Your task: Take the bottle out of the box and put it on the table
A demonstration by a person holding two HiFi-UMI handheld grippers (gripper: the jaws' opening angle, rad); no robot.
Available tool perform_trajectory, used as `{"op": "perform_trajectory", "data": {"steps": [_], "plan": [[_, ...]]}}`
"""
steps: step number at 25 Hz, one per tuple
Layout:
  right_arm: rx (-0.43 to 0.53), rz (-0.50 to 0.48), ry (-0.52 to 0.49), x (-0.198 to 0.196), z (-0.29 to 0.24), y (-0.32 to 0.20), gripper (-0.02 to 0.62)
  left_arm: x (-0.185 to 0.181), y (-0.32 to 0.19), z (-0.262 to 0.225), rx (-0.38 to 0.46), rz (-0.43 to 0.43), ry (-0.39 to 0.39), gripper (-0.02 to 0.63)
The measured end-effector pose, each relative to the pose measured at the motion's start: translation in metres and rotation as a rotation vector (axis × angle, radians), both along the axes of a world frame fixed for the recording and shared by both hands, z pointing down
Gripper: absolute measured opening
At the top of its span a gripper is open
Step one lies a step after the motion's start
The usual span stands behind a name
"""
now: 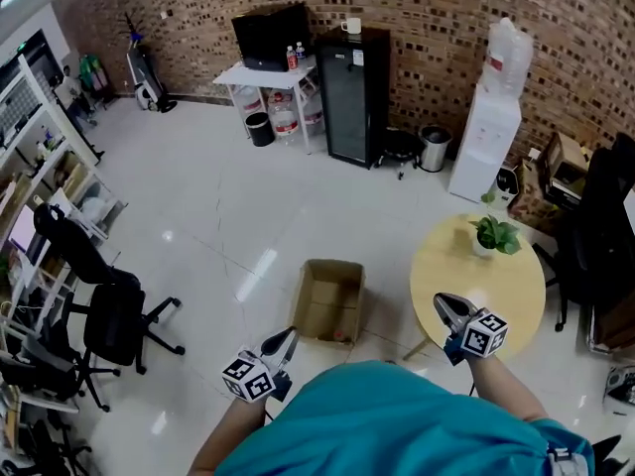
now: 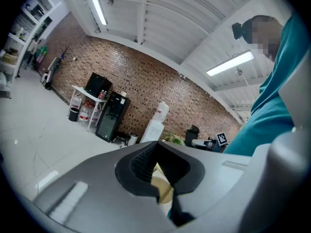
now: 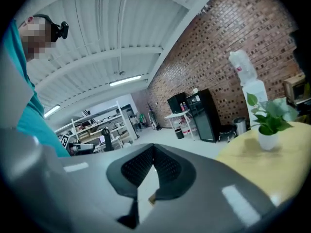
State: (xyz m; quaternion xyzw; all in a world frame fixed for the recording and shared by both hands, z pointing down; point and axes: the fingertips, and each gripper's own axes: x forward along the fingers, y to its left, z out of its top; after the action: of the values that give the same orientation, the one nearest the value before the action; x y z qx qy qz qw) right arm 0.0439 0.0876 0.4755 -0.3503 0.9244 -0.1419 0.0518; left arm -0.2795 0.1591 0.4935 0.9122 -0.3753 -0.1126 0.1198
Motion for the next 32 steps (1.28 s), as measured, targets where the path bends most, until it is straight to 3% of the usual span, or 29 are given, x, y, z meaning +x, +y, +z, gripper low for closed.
{"op": "perform_trajectory", "data": {"steps": [6,11,19,26,29,32], "plan": [[0.020,-0.201,0.038,0.042,0.014,-0.116,0.002,0.063,-0.082,0.003,-0.081,-0.144,-0.010,0.005],[-0.006,-0.270,0.038,0.032,0.024,-0.204,0.002,0.081,-0.153,0.004,-0.124,-0.154,-0.029,0.005],[-0.047,-0.268,0.162,-0.090,0.044,-0.268,0.002,-0.023,-0.233,0.043,-0.127,-0.103,-0.006,0.005],[-0.161,-0.198,0.304,-0.222,0.072,-0.311,0.003,-0.133,-0.293,0.079,-0.170,0.080,-0.107,0.005],[-0.244,-0.204,0.344,-0.243,0.065,-0.373,0.003,-0.148,-0.357,0.073,-0.261,0.127,-0.131,0.005],[-0.331,-0.250,0.355,-0.244,0.063,-0.448,0.006,-0.138,-0.435,0.068,-0.386,0.123,-0.137,0.005]]}}
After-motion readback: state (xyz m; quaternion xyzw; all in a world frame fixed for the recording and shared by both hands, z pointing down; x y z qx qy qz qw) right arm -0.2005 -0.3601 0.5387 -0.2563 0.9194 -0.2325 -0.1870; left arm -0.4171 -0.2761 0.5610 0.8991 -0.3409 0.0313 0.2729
